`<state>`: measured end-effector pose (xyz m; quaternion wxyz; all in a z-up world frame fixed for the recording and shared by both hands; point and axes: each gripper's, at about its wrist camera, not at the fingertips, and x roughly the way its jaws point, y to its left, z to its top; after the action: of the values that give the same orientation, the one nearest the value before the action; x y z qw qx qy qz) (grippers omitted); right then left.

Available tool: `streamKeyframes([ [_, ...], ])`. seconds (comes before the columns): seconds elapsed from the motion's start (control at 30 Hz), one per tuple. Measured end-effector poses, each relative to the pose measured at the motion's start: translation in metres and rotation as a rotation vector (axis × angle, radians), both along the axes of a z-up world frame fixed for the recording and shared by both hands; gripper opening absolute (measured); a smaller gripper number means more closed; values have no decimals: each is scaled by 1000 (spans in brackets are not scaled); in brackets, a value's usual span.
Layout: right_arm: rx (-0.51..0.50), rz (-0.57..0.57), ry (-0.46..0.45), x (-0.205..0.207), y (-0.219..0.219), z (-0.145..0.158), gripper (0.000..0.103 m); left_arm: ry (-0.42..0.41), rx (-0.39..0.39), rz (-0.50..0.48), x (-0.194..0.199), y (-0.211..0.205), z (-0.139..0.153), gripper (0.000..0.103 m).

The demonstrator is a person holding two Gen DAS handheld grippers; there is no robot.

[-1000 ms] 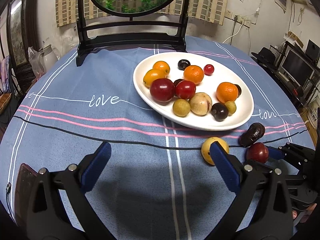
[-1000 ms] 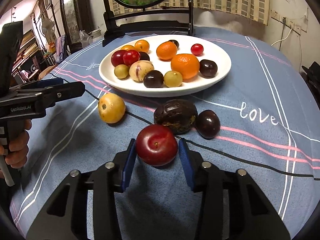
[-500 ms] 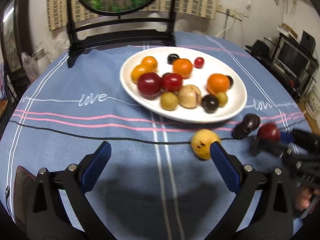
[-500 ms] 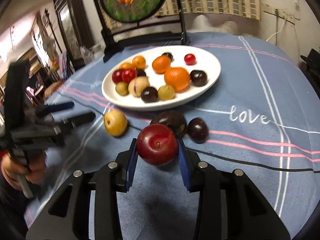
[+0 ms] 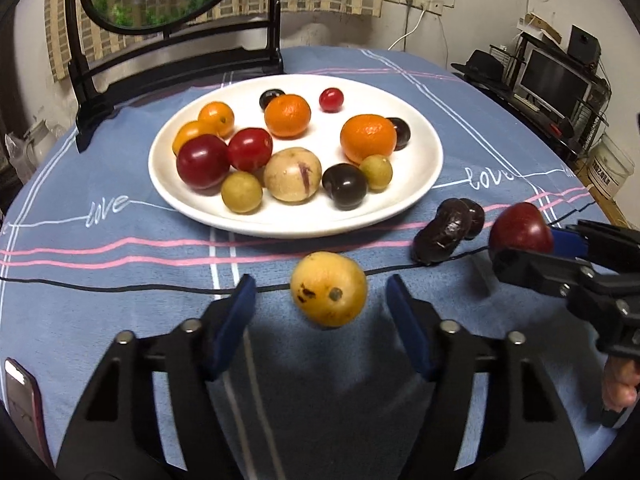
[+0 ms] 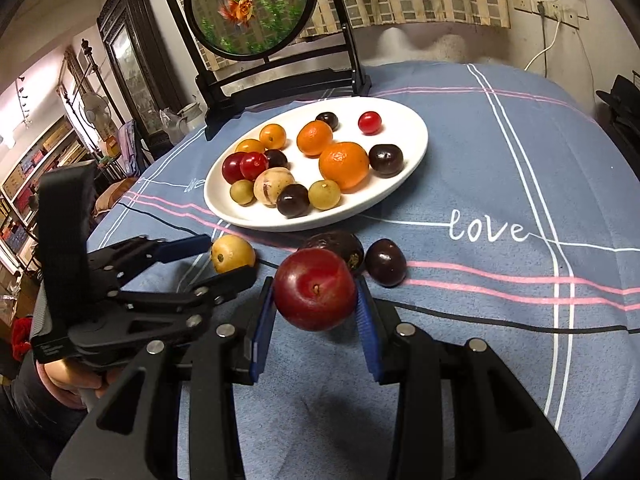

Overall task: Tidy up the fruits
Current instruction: 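Grasp the spotted yellow fruit with the left tool while the right tool grasps the red apple, then lower the yellow fruit and red apple onto the plate, opening both tools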

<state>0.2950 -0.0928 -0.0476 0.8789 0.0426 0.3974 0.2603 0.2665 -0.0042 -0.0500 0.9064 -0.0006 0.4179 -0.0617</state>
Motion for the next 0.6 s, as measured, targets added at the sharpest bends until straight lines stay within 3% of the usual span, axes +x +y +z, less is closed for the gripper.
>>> streamKeyframes([
  [0.2, 6, 10, 0, -2, 1, 2, 39, 22, 9, 7, 6, -3, -8, 54],
  [0.33, 3, 7, -2, -3, 2, 2, 39, 24, 14, -3, 5, -7, -8, 40],
  [0.6, -17, 5, -7, -4, 3, 0, 39, 29, -11, -9, -3, -6, -7, 38],
])
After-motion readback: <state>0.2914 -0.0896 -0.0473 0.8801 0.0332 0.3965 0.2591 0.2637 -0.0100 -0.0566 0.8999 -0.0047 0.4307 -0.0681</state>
